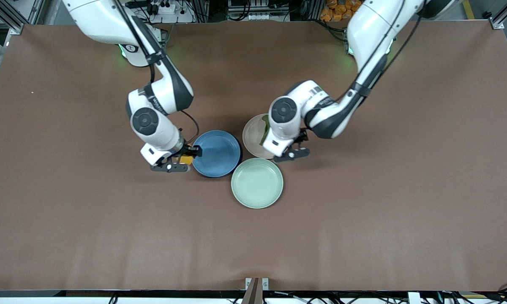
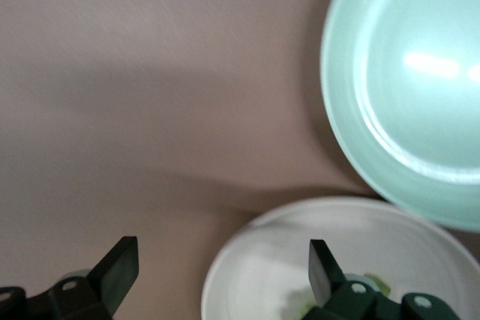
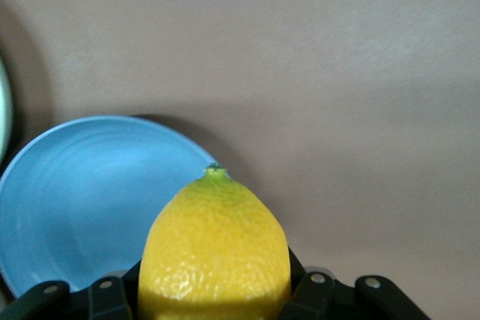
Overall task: Place lemon and lettuce in plates
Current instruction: 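Carry the lemon toward the blue plate while the left gripper carries lettuce, then release the lettuce onto the beige plate with the left gripper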
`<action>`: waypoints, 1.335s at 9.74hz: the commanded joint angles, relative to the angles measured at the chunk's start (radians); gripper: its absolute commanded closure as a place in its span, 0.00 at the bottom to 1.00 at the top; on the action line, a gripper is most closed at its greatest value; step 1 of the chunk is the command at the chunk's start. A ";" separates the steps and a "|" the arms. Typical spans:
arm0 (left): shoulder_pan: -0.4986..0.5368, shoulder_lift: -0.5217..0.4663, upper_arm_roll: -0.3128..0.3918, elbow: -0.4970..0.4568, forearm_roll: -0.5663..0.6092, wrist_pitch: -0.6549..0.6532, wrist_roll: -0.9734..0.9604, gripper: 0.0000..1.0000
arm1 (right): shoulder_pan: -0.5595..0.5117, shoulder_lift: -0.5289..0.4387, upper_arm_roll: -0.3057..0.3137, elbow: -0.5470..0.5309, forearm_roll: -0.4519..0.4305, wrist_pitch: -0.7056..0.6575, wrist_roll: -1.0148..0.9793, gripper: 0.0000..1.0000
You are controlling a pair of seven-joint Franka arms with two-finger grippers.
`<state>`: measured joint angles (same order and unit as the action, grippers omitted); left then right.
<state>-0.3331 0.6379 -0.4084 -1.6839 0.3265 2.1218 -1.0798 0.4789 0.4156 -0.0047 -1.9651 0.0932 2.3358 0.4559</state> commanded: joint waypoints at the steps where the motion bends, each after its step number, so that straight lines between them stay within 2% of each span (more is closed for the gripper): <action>1: 0.052 -0.012 -0.003 0.018 0.040 -0.005 0.003 0.00 | 0.056 -0.012 -0.006 0.008 0.006 -0.012 0.067 0.63; 4: 0.156 -0.018 -0.004 0.038 0.036 -0.005 0.134 0.00 | 0.138 0.047 -0.009 0.040 0.002 0.023 0.133 0.62; 6: 0.236 -0.020 -0.004 0.041 0.034 -0.005 0.213 0.00 | 0.150 0.084 -0.009 0.042 -0.004 0.075 0.138 0.62; 9: 0.310 -0.075 -0.013 0.035 0.020 -0.029 0.328 0.00 | 0.156 0.126 -0.011 0.043 -0.013 0.123 0.138 0.62; 13: 0.324 -0.090 -0.013 0.033 0.020 -0.115 0.334 0.00 | 0.158 0.163 -0.011 0.043 -0.039 0.171 0.136 0.61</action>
<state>-0.0282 0.5685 -0.4151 -1.6314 0.3376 2.0283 -0.7641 0.6262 0.5538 -0.0075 -1.9453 0.0753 2.4955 0.5779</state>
